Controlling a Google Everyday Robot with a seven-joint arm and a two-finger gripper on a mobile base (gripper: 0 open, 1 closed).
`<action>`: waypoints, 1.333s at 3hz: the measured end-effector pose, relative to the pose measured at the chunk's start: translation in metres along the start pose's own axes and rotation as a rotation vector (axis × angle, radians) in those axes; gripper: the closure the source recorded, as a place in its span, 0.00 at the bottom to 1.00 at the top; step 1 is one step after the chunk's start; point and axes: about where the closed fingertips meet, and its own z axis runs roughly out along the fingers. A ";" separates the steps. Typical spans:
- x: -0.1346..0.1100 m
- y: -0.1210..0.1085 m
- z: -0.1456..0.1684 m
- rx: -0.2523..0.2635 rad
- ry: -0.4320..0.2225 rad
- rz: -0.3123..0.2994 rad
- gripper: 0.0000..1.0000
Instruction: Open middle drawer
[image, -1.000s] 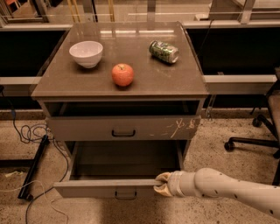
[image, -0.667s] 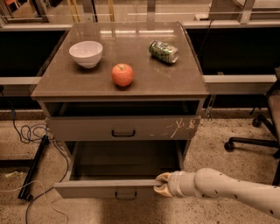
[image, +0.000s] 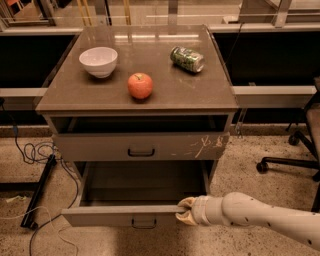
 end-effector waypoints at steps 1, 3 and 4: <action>0.000 0.000 0.000 0.000 0.000 0.000 0.06; 0.000 0.000 0.000 0.000 0.000 0.000 0.32; 0.007 0.017 -0.006 -0.007 -0.015 0.000 0.55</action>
Offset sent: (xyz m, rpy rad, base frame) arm 0.0000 0.0000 0.0000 0.0000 0.0000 0.0000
